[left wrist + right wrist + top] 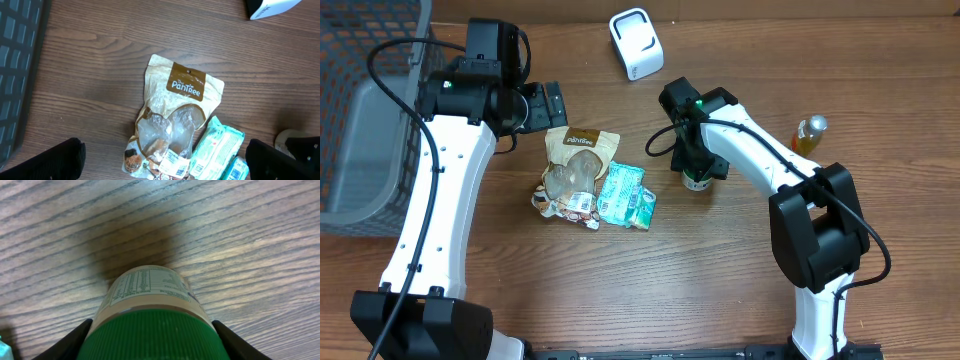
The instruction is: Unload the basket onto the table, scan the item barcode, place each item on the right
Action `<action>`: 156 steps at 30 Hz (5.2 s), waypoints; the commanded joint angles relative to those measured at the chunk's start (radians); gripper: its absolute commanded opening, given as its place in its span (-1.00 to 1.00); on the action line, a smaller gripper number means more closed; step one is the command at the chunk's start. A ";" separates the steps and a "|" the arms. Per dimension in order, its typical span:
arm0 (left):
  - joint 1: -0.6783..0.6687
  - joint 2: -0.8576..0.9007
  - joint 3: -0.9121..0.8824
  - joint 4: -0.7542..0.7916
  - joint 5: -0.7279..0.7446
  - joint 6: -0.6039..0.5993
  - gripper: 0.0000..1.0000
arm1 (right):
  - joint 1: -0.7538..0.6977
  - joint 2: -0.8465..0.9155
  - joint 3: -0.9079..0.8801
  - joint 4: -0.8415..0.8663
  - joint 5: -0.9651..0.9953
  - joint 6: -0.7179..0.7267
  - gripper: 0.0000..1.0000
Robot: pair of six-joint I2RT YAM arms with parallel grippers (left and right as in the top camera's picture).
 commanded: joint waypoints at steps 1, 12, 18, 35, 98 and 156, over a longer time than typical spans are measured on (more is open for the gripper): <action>-0.002 0.003 0.009 0.004 0.007 -0.006 0.99 | -0.004 -0.015 0.000 -0.015 0.006 -0.081 0.20; -0.002 0.003 0.009 0.004 0.007 -0.006 0.99 | -0.029 -0.015 0.028 -0.045 -0.072 -0.225 0.93; -0.002 0.003 0.009 0.004 0.007 -0.006 0.99 | -0.064 -0.015 0.131 -0.131 -0.126 -0.226 1.00; -0.002 0.003 0.009 0.004 0.007 -0.006 0.99 | -0.072 -0.015 -0.013 0.023 -0.165 -0.227 0.92; -0.002 0.003 0.009 0.004 0.007 -0.006 0.99 | -0.023 -0.015 -0.044 0.056 -0.087 -0.200 0.59; -0.002 0.003 0.009 0.004 0.007 -0.006 0.99 | -0.144 -0.020 0.115 -0.552 -1.050 -0.294 -0.31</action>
